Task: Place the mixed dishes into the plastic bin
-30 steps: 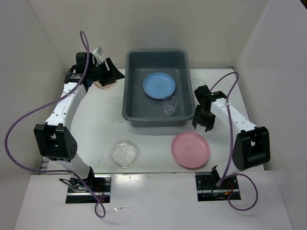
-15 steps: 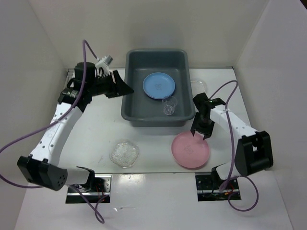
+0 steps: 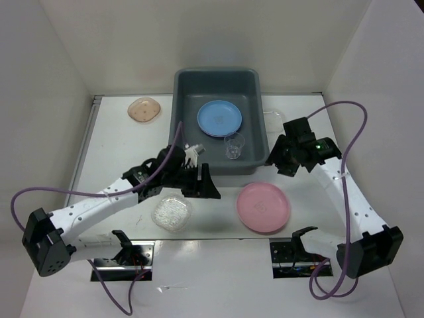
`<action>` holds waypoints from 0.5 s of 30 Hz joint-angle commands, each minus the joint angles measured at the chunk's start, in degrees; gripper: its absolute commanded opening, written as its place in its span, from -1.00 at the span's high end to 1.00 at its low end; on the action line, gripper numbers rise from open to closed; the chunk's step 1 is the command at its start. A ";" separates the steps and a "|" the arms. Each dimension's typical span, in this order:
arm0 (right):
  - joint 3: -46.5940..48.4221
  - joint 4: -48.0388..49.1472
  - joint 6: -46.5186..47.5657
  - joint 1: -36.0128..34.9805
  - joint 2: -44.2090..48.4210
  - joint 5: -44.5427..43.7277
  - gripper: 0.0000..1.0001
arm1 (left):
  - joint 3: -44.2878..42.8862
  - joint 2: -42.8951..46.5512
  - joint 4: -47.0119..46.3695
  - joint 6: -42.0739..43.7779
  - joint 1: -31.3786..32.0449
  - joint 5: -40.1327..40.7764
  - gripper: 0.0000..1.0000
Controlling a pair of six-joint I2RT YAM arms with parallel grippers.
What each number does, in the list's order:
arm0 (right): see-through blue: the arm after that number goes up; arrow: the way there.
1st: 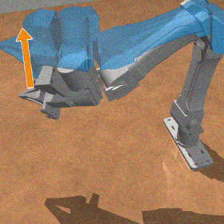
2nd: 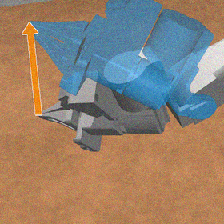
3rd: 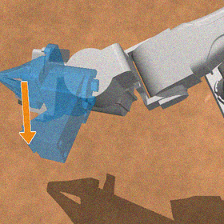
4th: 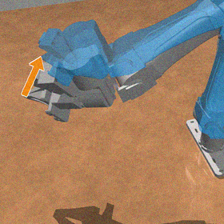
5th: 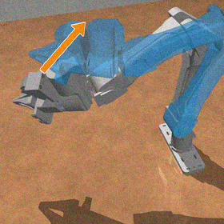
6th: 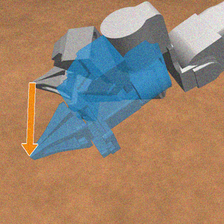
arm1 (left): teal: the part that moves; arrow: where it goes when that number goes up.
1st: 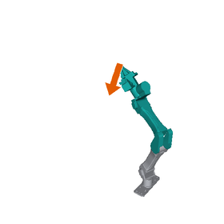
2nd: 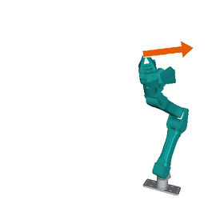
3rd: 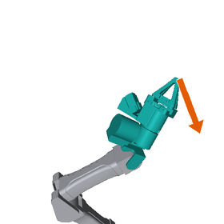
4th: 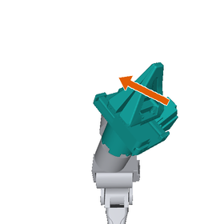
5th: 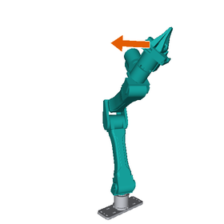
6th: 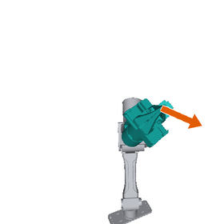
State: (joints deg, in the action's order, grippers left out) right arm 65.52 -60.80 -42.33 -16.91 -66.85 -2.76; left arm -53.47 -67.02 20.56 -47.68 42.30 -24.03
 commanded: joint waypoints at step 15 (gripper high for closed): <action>17.18 3.31 -0.30 -0.58 -0.56 -5.23 -0.18 | 19.29 -0.46 -22.75 -39.51 23.87 45.03 -0.48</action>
State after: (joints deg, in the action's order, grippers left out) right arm 79.24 -59.40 -42.76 -16.91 -66.46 -5.54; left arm -33.74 -64.36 4.47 -80.23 64.53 10.61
